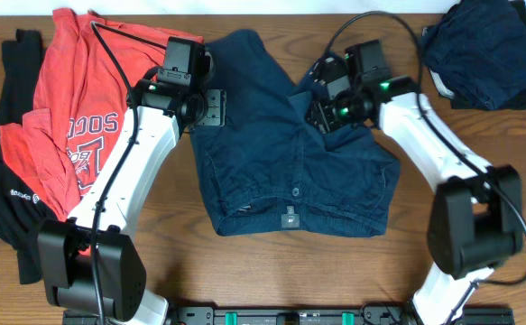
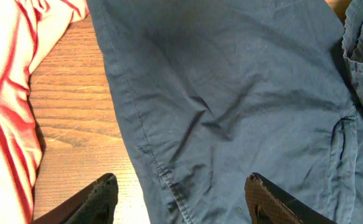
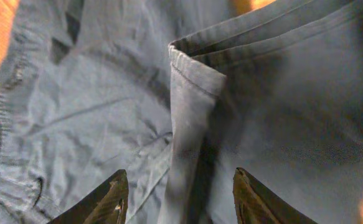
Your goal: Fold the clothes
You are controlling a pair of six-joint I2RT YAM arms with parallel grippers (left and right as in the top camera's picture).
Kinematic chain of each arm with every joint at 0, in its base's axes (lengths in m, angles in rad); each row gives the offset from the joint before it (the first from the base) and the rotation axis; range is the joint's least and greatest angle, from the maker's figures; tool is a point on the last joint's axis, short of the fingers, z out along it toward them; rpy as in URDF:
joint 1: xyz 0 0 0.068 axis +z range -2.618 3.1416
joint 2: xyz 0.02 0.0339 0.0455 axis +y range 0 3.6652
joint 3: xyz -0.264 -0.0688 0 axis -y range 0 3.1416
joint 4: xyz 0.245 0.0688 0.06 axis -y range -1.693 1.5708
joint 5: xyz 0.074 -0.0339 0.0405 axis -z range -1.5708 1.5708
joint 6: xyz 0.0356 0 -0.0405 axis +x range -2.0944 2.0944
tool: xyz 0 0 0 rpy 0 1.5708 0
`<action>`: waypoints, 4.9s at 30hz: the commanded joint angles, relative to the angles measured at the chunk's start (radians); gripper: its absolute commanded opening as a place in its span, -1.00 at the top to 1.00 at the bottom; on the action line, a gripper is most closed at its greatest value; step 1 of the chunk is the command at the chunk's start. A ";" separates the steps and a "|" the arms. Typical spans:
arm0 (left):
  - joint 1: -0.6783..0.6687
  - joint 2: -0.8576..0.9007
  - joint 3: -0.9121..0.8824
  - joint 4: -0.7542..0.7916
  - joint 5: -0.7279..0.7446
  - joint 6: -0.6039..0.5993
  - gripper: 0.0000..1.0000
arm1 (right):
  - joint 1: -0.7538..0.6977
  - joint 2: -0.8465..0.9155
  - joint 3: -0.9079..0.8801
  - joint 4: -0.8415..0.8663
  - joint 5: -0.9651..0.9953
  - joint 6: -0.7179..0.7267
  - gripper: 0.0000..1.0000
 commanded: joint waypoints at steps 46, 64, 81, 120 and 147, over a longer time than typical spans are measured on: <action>-0.010 0.274 -0.007 -0.272 0.162 -0.009 -0.25 | -0.291 -0.092 0.248 -0.225 0.134 0.009 -0.77; -0.011 0.475 -0.007 -0.043 -0.066 0.082 0.03 | -0.274 -0.092 0.246 -0.236 0.134 0.008 -0.77; 0.005 0.590 0.006 0.721 -0.308 0.282 -0.35 | -0.246 -0.092 0.219 -0.213 0.135 0.009 -0.76; 0.248 0.436 -0.137 -0.015 -0.229 -0.089 -0.55 | -0.235 -0.092 0.218 -0.183 0.127 0.008 -0.83; 0.218 -0.072 -0.082 -0.073 -0.080 -0.193 -0.96 | -0.243 0.172 0.187 -0.079 0.262 0.219 -0.50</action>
